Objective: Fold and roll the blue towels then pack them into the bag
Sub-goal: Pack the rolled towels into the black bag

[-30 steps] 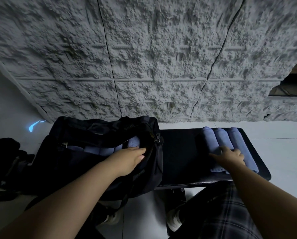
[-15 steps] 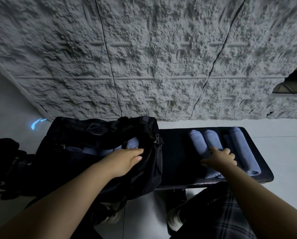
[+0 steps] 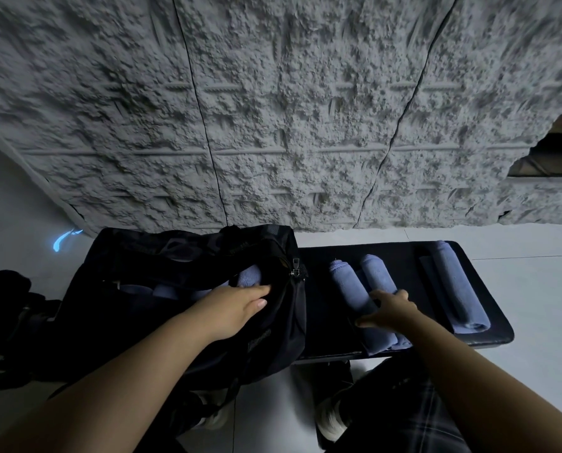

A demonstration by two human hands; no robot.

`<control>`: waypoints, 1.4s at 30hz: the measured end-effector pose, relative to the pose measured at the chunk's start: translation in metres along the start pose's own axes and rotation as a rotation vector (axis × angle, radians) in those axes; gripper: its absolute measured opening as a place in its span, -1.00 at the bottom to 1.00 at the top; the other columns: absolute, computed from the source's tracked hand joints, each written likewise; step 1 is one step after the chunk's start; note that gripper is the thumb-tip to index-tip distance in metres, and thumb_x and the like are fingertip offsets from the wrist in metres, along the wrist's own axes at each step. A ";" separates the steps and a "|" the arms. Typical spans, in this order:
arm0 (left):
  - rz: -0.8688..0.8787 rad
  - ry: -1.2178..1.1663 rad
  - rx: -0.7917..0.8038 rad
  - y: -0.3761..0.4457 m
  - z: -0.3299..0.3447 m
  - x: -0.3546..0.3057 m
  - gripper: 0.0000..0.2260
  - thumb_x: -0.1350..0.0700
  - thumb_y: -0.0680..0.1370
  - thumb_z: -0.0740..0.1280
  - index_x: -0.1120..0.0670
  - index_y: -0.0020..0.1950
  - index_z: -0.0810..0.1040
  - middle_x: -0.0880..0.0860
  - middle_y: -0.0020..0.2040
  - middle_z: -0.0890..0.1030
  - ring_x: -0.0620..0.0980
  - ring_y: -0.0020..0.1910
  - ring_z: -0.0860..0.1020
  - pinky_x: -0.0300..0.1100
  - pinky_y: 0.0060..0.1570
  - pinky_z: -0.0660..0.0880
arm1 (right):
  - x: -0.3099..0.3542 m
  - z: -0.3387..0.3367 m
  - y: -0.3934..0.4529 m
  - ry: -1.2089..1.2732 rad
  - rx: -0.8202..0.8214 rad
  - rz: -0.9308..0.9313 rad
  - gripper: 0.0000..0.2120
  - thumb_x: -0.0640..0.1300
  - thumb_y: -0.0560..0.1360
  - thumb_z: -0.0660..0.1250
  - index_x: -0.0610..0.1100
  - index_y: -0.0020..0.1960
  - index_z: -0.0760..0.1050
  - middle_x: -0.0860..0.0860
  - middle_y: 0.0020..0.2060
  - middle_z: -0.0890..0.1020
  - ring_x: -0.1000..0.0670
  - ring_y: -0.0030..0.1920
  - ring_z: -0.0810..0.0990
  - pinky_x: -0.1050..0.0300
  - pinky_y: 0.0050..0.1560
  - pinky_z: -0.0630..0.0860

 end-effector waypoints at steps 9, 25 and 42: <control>-0.008 -0.090 0.019 -0.003 0.014 0.000 -0.58 -0.03 0.65 0.07 -0.05 0.51 0.17 0.02 0.53 0.13 -0.05 0.51 0.07 -0.29 0.40 0.00 | 0.001 0.006 -0.019 0.242 -0.241 -0.086 -0.55 0.10 0.31 0.43 0.05 0.15 0.40 -0.10 -0.02 0.40 -0.09 -0.09 0.46 0.11 -0.05 0.44; -0.387 -1.577 -0.133 -0.014 -0.007 -0.028 -0.30 -0.39 0.50 0.03 0.14 0.31 0.46 0.11 0.31 0.46 0.15 0.29 0.43 -0.04 0.29 0.35 | 0.118 -0.068 -0.164 1.096 0.149 -0.811 -0.43 -0.01 0.15 0.46 0.00 0.16 0.50 0.01 -0.01 0.68 0.02 0.01 0.66 0.17 -0.11 0.57; -0.155 -1.465 -0.524 -0.084 -0.004 0.017 -0.48 -0.06 0.22 0.46 0.08 0.12 0.52 0.12 0.02 0.66 0.01 0.01 0.64 -0.03 0.05 0.55 | 0.213 0.044 -0.171 0.381 -0.222 -0.830 -0.35 0.26 0.14 0.34 -0.03 0.03 0.15 0.03 0.01 0.25 0.00 0.07 0.41 0.24 -0.04 0.39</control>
Point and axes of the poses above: each hand's wrist, its own y-axis towards the middle knuckle, its own z-axis out of the palm, x = y × z, the point moved 4 cm from there along y, towards the middle knuckle
